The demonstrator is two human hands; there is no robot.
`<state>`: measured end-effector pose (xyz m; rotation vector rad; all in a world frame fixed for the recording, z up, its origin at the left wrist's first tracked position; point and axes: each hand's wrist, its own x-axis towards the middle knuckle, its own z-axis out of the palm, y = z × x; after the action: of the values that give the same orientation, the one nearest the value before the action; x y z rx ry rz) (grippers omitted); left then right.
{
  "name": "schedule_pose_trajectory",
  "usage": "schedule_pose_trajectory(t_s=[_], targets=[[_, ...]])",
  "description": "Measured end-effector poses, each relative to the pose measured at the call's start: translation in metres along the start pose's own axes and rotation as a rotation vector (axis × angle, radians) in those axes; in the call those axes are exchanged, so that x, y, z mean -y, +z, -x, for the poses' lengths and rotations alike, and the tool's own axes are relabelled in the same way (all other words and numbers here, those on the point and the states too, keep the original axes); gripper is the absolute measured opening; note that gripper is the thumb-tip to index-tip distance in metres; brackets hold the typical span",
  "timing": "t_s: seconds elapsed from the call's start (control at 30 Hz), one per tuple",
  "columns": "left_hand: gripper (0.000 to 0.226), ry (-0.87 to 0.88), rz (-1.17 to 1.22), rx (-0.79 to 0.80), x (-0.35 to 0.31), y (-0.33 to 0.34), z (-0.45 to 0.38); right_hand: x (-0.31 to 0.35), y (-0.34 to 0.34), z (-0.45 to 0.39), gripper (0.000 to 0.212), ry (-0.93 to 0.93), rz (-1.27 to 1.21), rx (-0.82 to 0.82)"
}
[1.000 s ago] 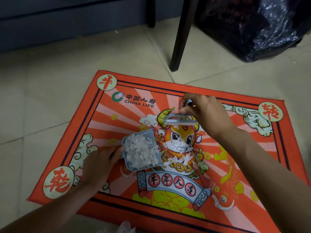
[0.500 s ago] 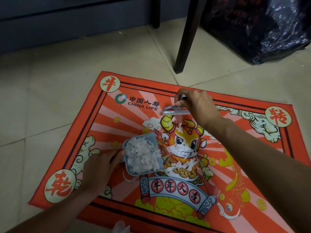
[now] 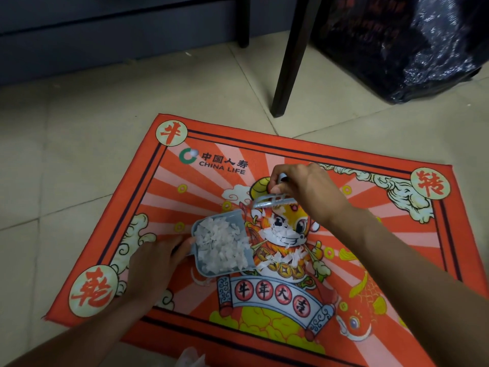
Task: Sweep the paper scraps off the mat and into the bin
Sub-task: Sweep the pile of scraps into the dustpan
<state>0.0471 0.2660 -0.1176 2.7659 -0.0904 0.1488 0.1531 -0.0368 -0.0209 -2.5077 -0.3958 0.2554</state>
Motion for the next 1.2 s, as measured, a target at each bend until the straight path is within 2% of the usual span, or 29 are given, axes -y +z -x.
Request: schedule_pose_trajectory(t_s=[0.2, 0.43, 0.57, 0.7, 0.87, 0.97, 1.03, 1.1, 1.17, 1.2], targets=[[0.061, 0.003, -0.019, 0.025, 0.000, -0.004, -0.001, 0.004, -0.001, 0.020, 0.012, 0.025, -0.016, 0.041], [0.031, 0.052, -0.061, 0.062, 0.004, -0.006, -0.010, 0.003, -0.005, 0.031, 0.011, 0.020, -0.003, 0.056], [0.023, 0.070, -0.109, 0.081, 0.008, -0.003, -0.014, 0.004, -0.012, 0.028, 0.011, 0.028, -0.009, 0.005], [0.024, 0.127, -0.131, 0.089, 0.011, -0.001, -0.017, 0.005, -0.009, 0.019, 0.012, 0.034, 0.023, -0.033], [0.032, 0.243, -0.099, 0.110, 0.019, -0.002, -0.032, 0.004, -0.005, 0.022, 0.010, 0.040, -0.043, 0.021], [0.030, 0.330, -0.099, 0.156, 0.017, -0.001, -0.037, 0.000, -0.006, 0.030, 0.009, 0.048, -0.064, 0.052], [0.031, 0.327, -0.091, 0.195, 0.013, -0.003, -0.034, -0.001, -0.005, 0.037, 0.009, 0.037, -0.061, 0.058], [0.027, 0.354, -0.074, 0.131, 0.007, -0.002, -0.028, 0.000, -0.003, 0.045, 0.009, 0.012, -0.041, 0.059], [0.012, 0.316, -0.018, 0.083, 0.003, -0.004, -0.024, 0.001, 0.000, 0.052, 0.008, 0.002, -0.024, 0.055], [0.027, 0.292, -0.021, 0.074, 0.003, -0.003, -0.023, 0.001, 0.001, 0.055, 0.008, 0.002, -0.020, 0.052]])
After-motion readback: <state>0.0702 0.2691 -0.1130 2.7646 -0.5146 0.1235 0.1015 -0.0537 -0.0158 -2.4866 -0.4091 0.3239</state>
